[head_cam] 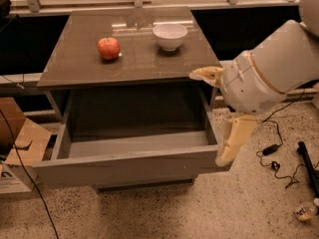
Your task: Place apple into top drawer
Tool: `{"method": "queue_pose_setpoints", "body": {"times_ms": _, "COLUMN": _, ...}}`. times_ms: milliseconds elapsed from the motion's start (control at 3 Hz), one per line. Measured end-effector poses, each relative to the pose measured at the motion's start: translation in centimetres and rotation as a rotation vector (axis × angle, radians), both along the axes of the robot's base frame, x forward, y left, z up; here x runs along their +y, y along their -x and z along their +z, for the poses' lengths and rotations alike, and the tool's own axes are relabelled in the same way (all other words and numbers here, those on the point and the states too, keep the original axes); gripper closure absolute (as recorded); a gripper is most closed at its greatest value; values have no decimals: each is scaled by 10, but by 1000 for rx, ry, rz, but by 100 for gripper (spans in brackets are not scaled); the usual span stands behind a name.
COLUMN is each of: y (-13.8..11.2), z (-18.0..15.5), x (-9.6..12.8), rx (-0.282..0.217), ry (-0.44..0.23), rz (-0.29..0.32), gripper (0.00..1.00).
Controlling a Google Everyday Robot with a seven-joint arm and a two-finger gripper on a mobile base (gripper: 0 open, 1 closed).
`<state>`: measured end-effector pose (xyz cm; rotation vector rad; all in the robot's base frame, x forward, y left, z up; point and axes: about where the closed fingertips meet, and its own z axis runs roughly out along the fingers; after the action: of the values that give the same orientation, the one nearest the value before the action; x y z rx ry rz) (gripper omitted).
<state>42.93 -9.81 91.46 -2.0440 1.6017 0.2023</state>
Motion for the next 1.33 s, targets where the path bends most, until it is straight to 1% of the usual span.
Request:
{"method": "queue_pose_setpoints", "body": {"times_ms": 333, "y": -28, "z": 0, "x": 21, "rx": 12, "ry": -84, "rz": 14, "gripper": 0}}
{"method": "queue_pose_setpoints", "body": {"times_ms": 667, "y": -61, "z": -3, "x": 40, "rx": 16, "ry": -130, "rz": 28, "gripper": 0}}
{"method": "queue_pose_setpoints", "body": {"times_ms": 1000, "y": -61, "z": -3, "x": 40, "rx": 16, "ry": -130, "rz": 28, "gripper": 0}}
{"method": "queue_pose_setpoints", "body": {"times_ms": 1333, "y": -79, "z": -13, "x": 57, "rx": 26, "ry": -155, "rz": 25, "gripper": 0}}
